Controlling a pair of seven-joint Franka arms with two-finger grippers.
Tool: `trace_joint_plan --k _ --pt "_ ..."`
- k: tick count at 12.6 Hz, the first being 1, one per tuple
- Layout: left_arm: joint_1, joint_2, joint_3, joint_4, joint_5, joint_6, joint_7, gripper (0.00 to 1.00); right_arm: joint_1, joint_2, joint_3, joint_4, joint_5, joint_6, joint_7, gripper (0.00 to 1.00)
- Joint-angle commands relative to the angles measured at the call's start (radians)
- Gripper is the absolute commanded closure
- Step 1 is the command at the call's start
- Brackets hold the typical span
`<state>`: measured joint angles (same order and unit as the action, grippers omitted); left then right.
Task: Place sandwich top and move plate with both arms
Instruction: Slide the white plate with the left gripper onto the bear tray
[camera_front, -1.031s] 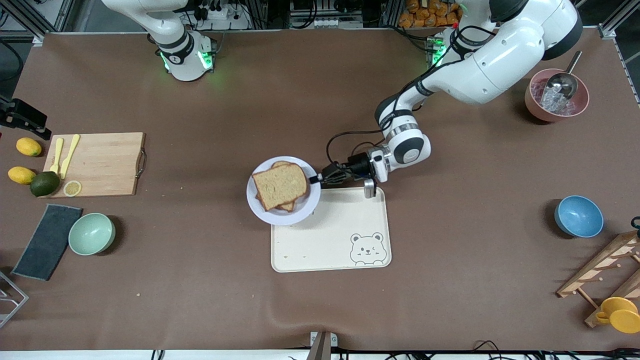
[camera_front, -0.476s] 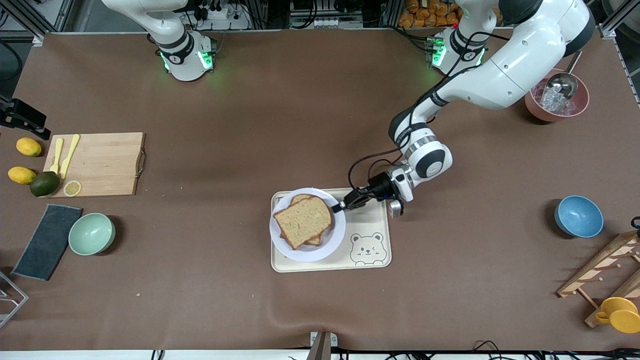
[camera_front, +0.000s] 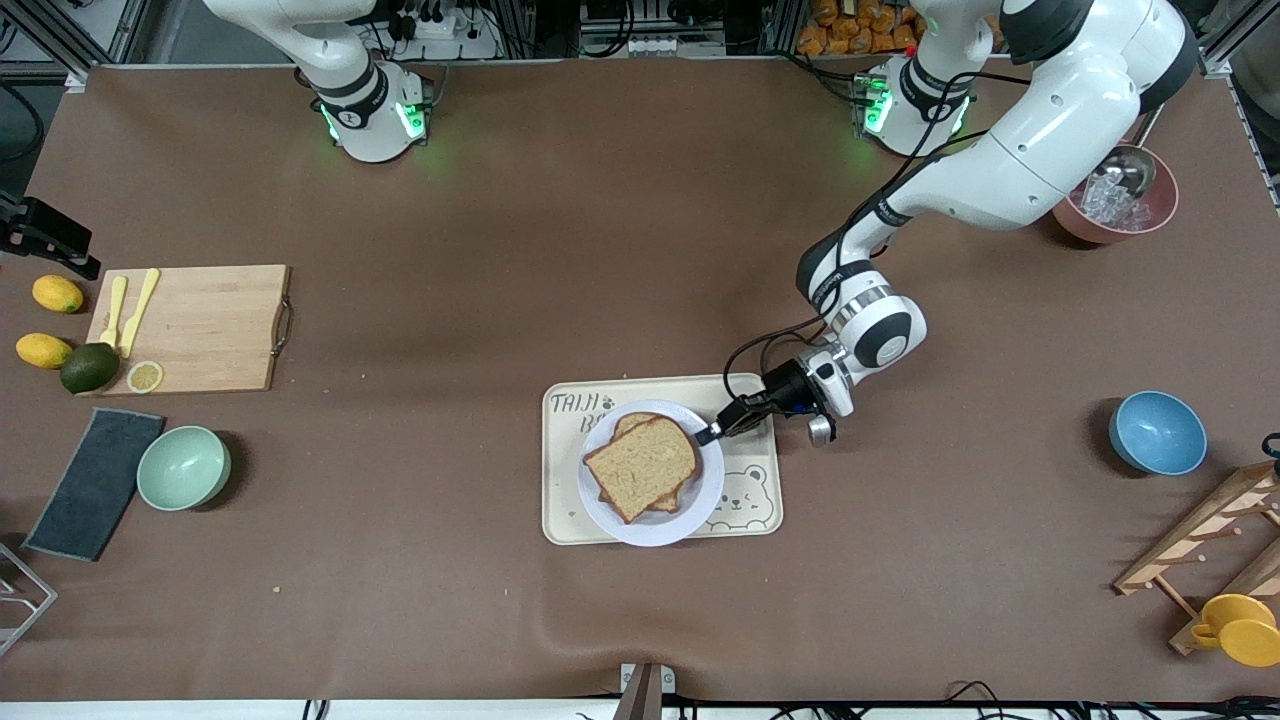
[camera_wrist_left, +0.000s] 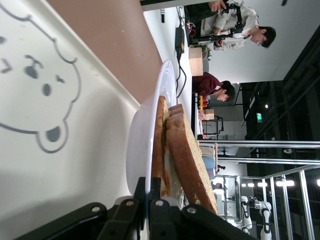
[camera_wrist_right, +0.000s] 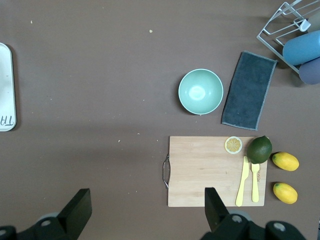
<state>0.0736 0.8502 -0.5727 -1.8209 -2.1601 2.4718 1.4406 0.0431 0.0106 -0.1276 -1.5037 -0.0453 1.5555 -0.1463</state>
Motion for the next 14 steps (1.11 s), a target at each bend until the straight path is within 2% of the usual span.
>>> trace_joint_plan --k 1,11,12,13,14 --pt "-0.003 0.009 0.01 -0.008 -0.015 -0.005 -0.009 1.0 -0.006 0.005 0.002 0.008 0.013 -0.008 0.008 0.0" --pt "0.023 0.015 0.01 -0.055 -0.012 -0.036 -0.019 1.0 -0.002 0.006 0.002 0.007 0.013 -0.002 0.01 0.0" --pt "0.028 0.012 0.01 -0.06 -0.01 -0.034 -0.019 0.98 -0.002 0.008 0.002 0.007 0.013 0.0 0.01 0.0" --pt "0.029 0.01 0.01 -0.064 -0.009 -0.033 -0.019 0.91 0.0 0.008 0.002 0.007 0.013 0.0 0.01 0.0" --pt "0.029 0.003 0.01 -0.066 -0.009 -0.027 -0.02 0.69 -0.002 0.008 0.002 0.007 0.013 0.0 0.01 0.0"
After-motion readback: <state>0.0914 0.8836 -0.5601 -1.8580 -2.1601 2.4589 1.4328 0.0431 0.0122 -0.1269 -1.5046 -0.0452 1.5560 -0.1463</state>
